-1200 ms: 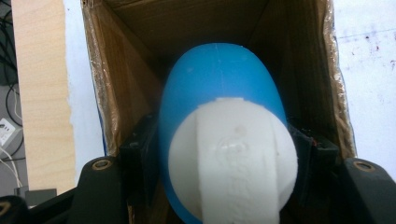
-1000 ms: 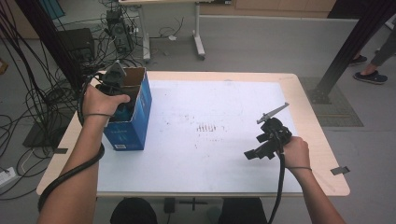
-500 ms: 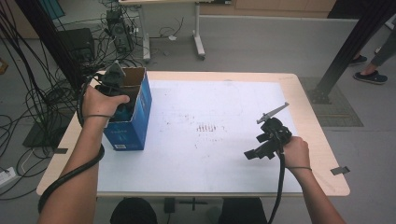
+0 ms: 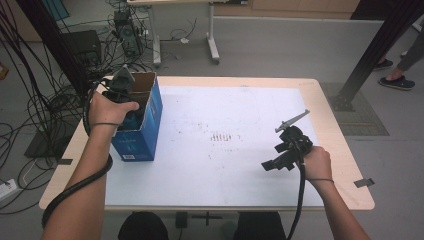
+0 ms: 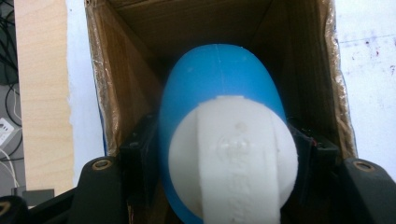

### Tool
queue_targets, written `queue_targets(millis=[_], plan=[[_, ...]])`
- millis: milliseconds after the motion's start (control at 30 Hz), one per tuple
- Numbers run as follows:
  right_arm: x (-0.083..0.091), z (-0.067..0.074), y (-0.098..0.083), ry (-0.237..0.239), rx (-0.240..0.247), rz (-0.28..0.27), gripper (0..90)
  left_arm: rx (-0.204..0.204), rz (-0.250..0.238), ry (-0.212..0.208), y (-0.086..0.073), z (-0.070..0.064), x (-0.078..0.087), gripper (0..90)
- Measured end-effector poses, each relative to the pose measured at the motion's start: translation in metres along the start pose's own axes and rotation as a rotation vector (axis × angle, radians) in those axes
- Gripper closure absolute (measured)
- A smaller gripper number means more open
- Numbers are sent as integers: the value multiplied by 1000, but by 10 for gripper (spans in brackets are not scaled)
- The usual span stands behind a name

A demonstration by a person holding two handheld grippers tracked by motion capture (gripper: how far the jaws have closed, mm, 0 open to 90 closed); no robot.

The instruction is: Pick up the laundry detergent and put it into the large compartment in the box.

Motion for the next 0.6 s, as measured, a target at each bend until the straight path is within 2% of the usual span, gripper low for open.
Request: queue_targets(millis=[533, 600], plan=[[0, 0, 0, 2, -13, 8, 34, 1, -1, 2, 0, -1, 0, 377], [-1, 0, 0, 6, -4, 5, 34, 4, -2, 0, 0, 0, 0, 376]])
Point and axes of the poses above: each handheld gripper's, and its own axes: x roughly backward along the jaws, y roughly out of its top, z roughly to its left, the point moved 6 cm from there along -x, roughly forward along the jaws, and after that the axes turned 11 degrees about x, right-handed, at the moved point
